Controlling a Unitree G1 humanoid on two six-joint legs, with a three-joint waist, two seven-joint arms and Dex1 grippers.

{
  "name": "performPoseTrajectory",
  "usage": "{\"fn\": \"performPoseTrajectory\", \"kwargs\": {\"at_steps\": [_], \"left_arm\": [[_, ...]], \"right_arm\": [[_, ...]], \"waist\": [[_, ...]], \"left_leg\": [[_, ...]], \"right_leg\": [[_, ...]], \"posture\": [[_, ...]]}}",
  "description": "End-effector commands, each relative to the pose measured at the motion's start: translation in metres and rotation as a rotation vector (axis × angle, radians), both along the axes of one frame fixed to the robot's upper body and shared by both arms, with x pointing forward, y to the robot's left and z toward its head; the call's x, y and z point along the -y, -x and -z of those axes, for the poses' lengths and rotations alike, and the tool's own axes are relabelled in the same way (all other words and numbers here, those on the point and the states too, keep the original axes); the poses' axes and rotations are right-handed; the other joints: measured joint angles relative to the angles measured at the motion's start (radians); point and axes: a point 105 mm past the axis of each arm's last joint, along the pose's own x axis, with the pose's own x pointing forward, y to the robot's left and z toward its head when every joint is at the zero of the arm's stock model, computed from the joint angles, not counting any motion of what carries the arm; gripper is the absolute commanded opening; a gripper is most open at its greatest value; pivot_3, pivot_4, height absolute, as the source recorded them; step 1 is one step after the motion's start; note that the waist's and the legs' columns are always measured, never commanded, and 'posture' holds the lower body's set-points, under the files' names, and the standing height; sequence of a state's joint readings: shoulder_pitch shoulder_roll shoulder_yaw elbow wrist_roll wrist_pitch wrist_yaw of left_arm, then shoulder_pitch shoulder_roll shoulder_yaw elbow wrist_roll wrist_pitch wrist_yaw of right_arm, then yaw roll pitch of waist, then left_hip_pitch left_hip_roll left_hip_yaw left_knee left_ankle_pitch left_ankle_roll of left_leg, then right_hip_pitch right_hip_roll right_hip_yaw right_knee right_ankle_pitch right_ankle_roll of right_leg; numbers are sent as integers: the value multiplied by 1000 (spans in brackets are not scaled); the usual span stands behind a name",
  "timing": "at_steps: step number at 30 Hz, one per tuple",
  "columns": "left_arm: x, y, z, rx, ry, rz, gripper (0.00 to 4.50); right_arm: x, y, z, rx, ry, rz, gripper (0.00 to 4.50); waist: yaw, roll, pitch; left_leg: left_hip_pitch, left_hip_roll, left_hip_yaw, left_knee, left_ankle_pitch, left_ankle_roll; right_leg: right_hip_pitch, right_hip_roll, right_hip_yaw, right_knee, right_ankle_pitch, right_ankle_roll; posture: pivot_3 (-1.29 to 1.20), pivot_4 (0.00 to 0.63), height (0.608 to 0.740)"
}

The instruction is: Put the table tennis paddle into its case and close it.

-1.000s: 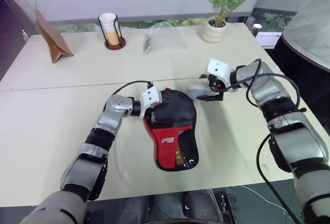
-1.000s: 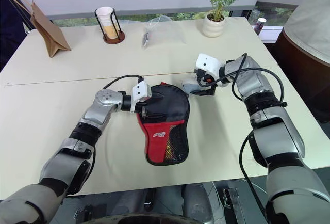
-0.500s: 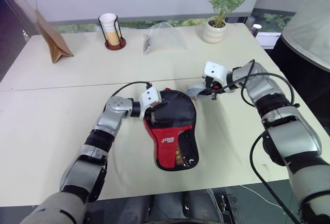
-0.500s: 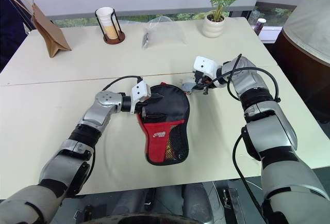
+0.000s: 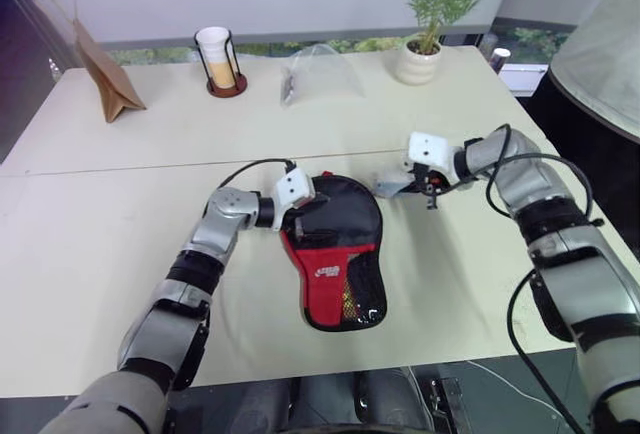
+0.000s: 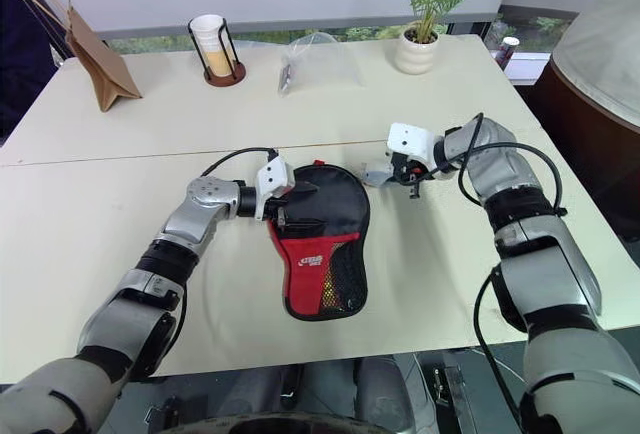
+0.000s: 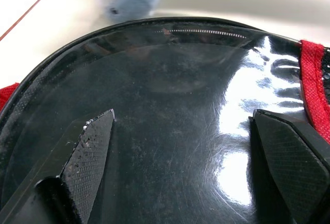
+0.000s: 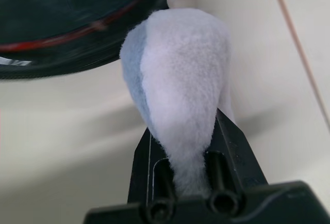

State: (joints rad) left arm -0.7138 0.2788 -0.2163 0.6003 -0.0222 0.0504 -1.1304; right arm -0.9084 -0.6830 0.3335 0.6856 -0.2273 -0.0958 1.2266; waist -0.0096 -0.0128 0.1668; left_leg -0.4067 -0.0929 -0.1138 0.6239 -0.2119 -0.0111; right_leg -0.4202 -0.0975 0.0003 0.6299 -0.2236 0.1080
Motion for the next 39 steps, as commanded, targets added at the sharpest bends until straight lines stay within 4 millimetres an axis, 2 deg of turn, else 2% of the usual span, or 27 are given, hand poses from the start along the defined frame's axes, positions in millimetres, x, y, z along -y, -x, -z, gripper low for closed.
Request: {"fn": "performPoseTrajectory", "kwargs": {"at_steps": [1, 5, 17, 24, 28, 35, 39], "left_arm": [[-8, 6, 29, -72, -86, -19, 4500], [-7, 6, 30, -72, -88, -21, 4500], [-8, 5, 32, -63, -89, -33, 4500], [-8, 8, 34, -62, -97, -28, 4500], [-9, 6, 35, -60, -100, -37, 4500], [-9, 7, 36, -61, -104, -39, 4500], [-10, 8, 37, -65, -106, -38, 4500]], "right_arm": [[6, 14, -6, -11, 11, -8, 9], [9, 26, -6, -20, 18, -6, 9], [14, 80, -14, -128, -36, 68, 9], [6, 119, -11, -200, -57, 61, 9], [-11, 154, 2, -280, -81, 16, 9], [-22, 179, 13, -324, -72, -12, 9], [-21, 190, 17, -345, -43, -22, 9]], "waist": [[1, 0, 0], [1, 0, 0], [6, 0, 0], [15, 1, 0], [23, 0, -1], [23, 0, -1], [23, 0, -1]], "left_leg": [[0, 0, 0, 0, 0, 0], [0, 0, 0, 1, 0, 0], [0, 0, -1, 4, -1, 1], [0, 1, -1, 4, -2, 2], [0, 1, -1, 4, -2, 2], [0, 1, -1, 5, -3, 2], [1, 2, -2, 5, -4, 4]], "right_leg": [[0, 0, 0, 0, 0, 0], [1, 0, 0, 0, 0, 0], [3, -1, -1, -1, -1, 1], [4, -1, -1, -2, -1, 2], [4, -1, -1, -3, -2, 2], [7, -1, -3, -6, -2, 2], [9, -1, -4, -11, -3, 2]], "posture": [[0, 150, 740], [0, 150, 740], [0, 150, 740], [0, 150, 740], [0, 150, 740], [0, 150, 740], [0, 150, 740]]}}
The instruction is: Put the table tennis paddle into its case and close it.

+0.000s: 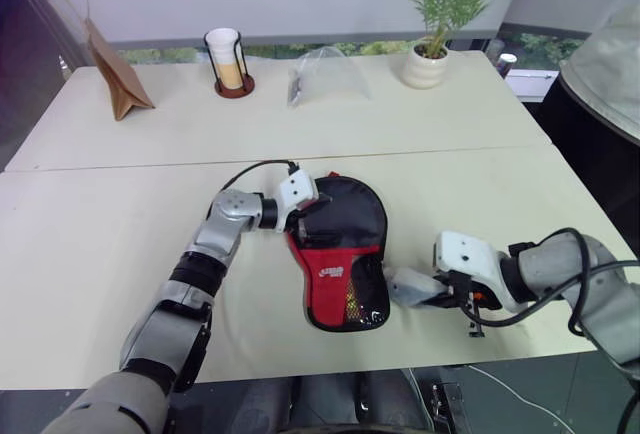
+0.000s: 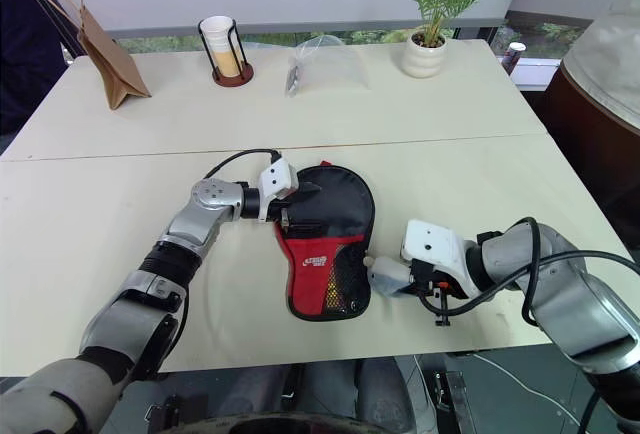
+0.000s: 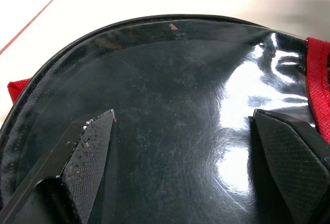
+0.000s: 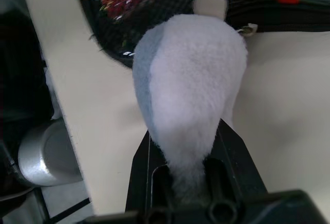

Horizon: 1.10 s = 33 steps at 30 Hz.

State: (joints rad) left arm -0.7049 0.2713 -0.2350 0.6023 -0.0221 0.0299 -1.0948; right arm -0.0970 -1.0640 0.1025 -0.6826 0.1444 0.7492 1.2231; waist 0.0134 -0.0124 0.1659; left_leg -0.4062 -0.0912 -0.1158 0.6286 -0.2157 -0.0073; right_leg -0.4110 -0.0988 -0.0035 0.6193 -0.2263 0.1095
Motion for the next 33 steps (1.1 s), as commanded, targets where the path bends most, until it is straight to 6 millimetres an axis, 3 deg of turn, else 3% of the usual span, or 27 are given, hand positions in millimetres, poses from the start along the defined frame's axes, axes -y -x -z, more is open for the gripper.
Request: {"fn": "performPoseTrajectory", "kwargs": {"at_steps": [1, 16, 29, 33], "left_arm": [[-14, 8, 34, -83, -106, -28, 4500], [-13, 10, 37, -88, -121, -24, 4500], [-13, 6, 37, -86, -129, -27, 4500], [-13, 4, 34, -80, -116, -32, 4500]], "right_arm": [[-6, 15, -1, -23, 5, -62, 9], [29, 41, 3, -125, 140, -80, 9], [38, 48, 0, -126, 171, -120, 9], [34, 33, -10, -65, 123, -78, 1901]], "waist": [[0, 0, 0], [1, -1, -2], [31, 0, -2], [28, 0, -2]], "left_leg": [[0, 0, 0, 0, 0, 0], [1, 0, 1, 0, -2, 2], [0, -1, 2, 2, -3, 3], [0, -1, 2, 2, -5, 0]], "right_leg": [[0, 0, 0, -1, 0, 0], [3, -1, -1, -5, -2, 1], [4, -4, -1, -6, -3, 3], [5, -4, -1, -7, -3, 3]], "posture": [[0, 150, 740], [0, 150, 740], [0, 150, 740], [0, 150, 740]]}}
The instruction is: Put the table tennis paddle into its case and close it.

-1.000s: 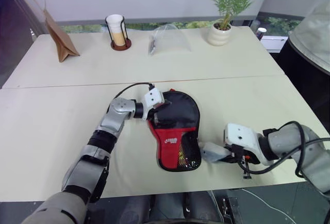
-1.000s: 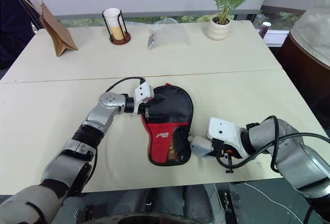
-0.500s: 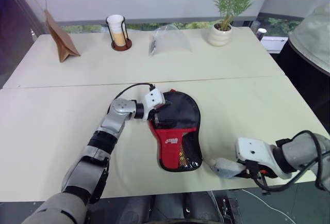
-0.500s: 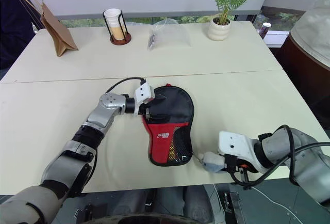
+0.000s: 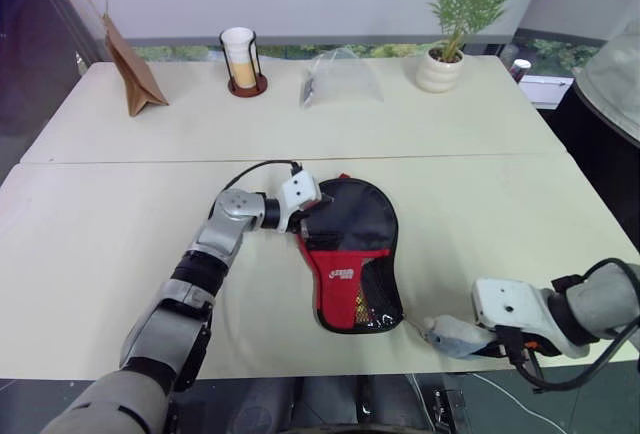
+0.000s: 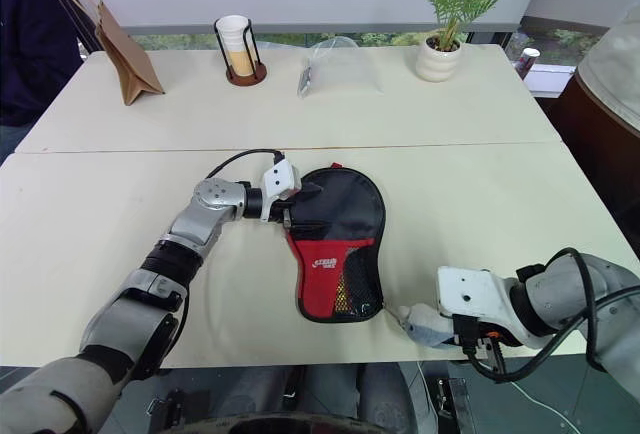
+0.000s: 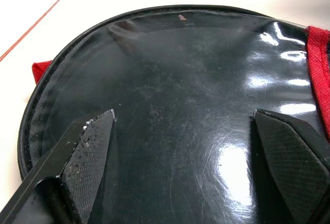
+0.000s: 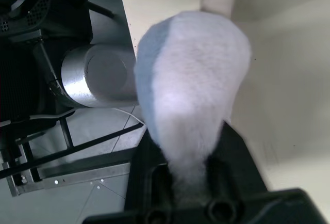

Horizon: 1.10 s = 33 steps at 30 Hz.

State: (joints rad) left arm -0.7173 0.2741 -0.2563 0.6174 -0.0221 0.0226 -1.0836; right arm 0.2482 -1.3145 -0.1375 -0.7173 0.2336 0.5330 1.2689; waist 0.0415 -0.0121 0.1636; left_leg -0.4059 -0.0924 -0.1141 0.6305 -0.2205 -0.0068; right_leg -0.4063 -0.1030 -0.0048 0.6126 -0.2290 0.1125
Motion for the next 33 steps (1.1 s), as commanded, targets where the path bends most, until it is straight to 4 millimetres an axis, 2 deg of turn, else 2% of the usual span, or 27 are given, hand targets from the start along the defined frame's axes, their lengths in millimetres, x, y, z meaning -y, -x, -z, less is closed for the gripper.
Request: {"fn": "performPoseTrajectory", "kwargs": {"at_steps": [1, 5, 8, 12, 14, 17, 21, 25, 28, 33], "left_arm": [[-14, 4, 31, -83, -90, -38, 4500], [-12, 1, 19, -59, -40, -30, 4500], [-12, -4, -3, -46, 40, -31, 4500], [-16, -9, -34, -16, 111, -32, 4500], [-23, -10, -60, 2, 154, -35, 4500], [-41, -3, -93, 25, 203, -30, 4500], [-69, 16, -123, 38, 221, -37, 4500], [-89, 32, -135, 39, 190, -58, 4500], [-107, 52, -138, 26, 150, -89, 4500], [-116, 80, -136, -23, 129, -104, 4500]], "right_arm": [[-3, -12, -13, 36, -44, 28, 2429], [0, -31, -28, 100, -61, 59, 4447], [11, -53, -46, 189, -41, 88, 4447], [21, -71, -68, 248, -42, 98, 4447], [25, -84, -86, 312, -66, 112, 4447], [24, -99, -108, 377, -126, 129, 4447], [17, -111, -124, 416, -209, 138, 4447], [10, -116, -129, 420, -266, 142, 4447], [0, -116, -131, 401, -349, 141, 4447], [-9, -118, -127, 383, -411, 148, 4447]], "waist": [[-1, 0, 0], [-2, 1, -1], [-3, 1, 0], [-5, 1, 2], [-9, 2, 7], [-14, 2, 12], [-31, 2, 13], [-35, 4, 14], [-39, 5, 14], [-36, 6, 15]], "left_leg": [[0, 0, 0, 0, 0, 0], [1, 1, 0, 0, 0, 0], [0, 1, 0, 0, 0, 0], [-3, 1, 0, -1, 1, 1], [-4, 1, 0, -1, 1, 2], [-6, 1, 1, -1, 1, 2], [-7, 1, 1, -2, 1, 2], [-7, 1, 2, -3, 0, 1], [-7, 1, 2, -3, 0, 1], [-8, 1, 3, -4, 0, 1]], "right_leg": [[0, 0, 0, 0, 0, 0], [1, 0, 0, 0, 0, 0], [-1, 0, 0, 0, 0, 0], [-5, 0, 0, 0, 2, -3], [-6, 1, 0, 0, 3, -4], [-9, 2, 1, 1, 3, -3], [-11, 2, 1, 1, 5, 0], [-13, 2, 2, 2, 5, 0], [-14, 2, 3, 2, 5, 0], [-15, 1, 4, 3, 5, -1]], "posture": [[0, 150, 740], [0, 150, 740], [0, 150, 740], [0, 150, 740], [0, 150, 740], [0, 150, 740], [0, 150, 740], [0, 150, 740], [0, 150, 740], [0, 150, 740]]}}
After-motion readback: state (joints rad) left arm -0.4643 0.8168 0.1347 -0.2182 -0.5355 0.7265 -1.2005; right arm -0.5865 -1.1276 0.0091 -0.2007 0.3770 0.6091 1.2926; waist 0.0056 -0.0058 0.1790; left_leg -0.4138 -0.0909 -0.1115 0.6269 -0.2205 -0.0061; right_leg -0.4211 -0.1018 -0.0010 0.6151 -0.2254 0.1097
